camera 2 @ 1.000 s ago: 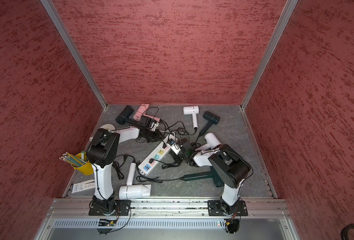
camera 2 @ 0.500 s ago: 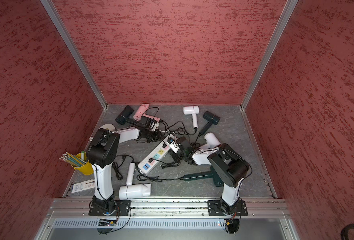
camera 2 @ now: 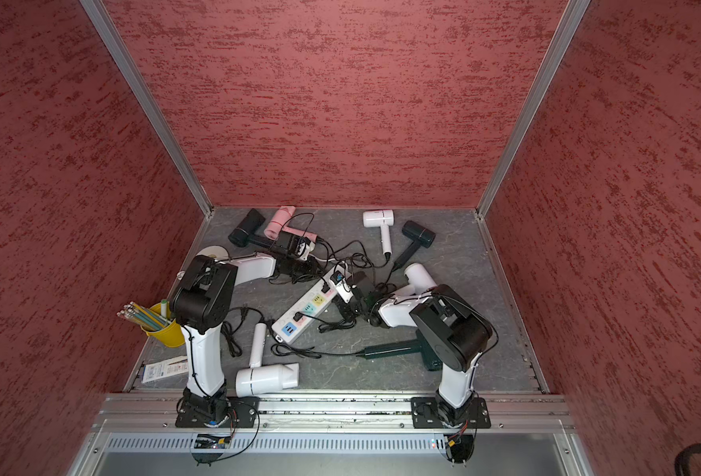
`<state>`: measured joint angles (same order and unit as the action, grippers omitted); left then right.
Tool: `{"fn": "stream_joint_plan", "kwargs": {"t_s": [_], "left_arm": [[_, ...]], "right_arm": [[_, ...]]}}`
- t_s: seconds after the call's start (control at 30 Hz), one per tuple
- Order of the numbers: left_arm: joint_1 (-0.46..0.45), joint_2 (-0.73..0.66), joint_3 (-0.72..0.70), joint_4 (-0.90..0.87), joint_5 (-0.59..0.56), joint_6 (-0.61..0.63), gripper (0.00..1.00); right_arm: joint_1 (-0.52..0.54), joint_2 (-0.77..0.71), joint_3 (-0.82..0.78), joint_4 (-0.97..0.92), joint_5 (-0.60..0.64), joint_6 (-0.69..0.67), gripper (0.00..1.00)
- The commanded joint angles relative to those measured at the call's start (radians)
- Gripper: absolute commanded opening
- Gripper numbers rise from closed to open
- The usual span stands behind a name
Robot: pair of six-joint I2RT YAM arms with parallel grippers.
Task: Charge the blow dryers
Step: Insert the plug into the socket.
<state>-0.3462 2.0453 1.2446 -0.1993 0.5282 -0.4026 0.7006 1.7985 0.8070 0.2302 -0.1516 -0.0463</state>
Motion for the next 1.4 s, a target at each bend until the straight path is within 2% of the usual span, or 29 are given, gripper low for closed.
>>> {"fn": "stream_joint_plan", "kwargs": {"t_s": [0.0,0.77,0.97,1.37], "left_arm": [[-0.07,0.0,-0.045,-0.115,0.084,0.018,0.28],[-0.084,-0.024,-0.058,-0.108,0.1,0.014,0.27],[-0.055,-0.046,-0.086,-0.068,0.124,-0.019,0.27],[-0.018,-0.107,-0.088,-0.058,0.107,-0.035,0.27]], "right_arm": [[0.003,-0.014,0.073,0.134,0.08,0.06,0.0],[0.003,-0.019,0.124,0.048,0.098,0.071,0.0],[0.003,-0.066,0.064,0.026,0.115,0.061,0.17],[0.002,-0.144,-0.011,-0.03,0.153,0.015,0.33]]}}
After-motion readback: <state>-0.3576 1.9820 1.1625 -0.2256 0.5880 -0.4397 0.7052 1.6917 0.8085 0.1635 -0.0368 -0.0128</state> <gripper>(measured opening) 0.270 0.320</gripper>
